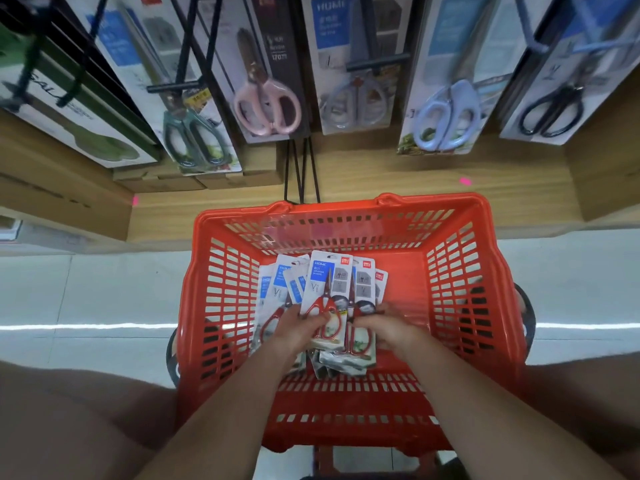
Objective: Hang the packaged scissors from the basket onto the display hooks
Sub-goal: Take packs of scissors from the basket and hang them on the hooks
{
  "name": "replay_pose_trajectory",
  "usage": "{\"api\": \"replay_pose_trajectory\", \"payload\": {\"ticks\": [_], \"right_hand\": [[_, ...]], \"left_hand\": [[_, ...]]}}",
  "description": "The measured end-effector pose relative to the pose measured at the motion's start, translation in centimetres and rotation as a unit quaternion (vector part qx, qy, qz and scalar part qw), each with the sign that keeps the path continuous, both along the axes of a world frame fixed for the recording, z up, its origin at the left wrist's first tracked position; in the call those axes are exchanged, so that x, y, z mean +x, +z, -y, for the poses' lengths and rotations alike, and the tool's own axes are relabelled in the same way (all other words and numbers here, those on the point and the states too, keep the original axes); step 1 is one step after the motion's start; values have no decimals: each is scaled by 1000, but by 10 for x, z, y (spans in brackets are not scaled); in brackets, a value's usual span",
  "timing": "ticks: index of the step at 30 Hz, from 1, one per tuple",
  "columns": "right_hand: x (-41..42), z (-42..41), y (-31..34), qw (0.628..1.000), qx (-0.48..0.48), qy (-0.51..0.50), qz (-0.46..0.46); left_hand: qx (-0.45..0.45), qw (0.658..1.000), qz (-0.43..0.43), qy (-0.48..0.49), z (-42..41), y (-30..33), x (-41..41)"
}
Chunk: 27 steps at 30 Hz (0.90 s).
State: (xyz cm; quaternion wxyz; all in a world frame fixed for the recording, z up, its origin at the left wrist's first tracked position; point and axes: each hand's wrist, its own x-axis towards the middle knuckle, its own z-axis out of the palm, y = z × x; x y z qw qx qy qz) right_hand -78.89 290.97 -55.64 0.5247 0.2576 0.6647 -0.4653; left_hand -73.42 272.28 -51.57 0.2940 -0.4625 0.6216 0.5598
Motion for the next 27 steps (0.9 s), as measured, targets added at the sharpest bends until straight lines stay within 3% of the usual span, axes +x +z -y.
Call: {"api": "replay_pose_trajectory", "payload": {"ticks": [6, 14, 27], "right_hand": [[-3, -7, 20, 1000, 4, 7, 4], [-16, -3, 64, 998, -9, -12, -55], [-23, 20, 164, 974, -189, -101, -68]], "left_hand": [[-33, 999, -16, -19, 2, 11, 3], [-13, 998, -40, 47, 10, 56, 3], [-72, 984, -154, 57, 69, 174, 14]]}}
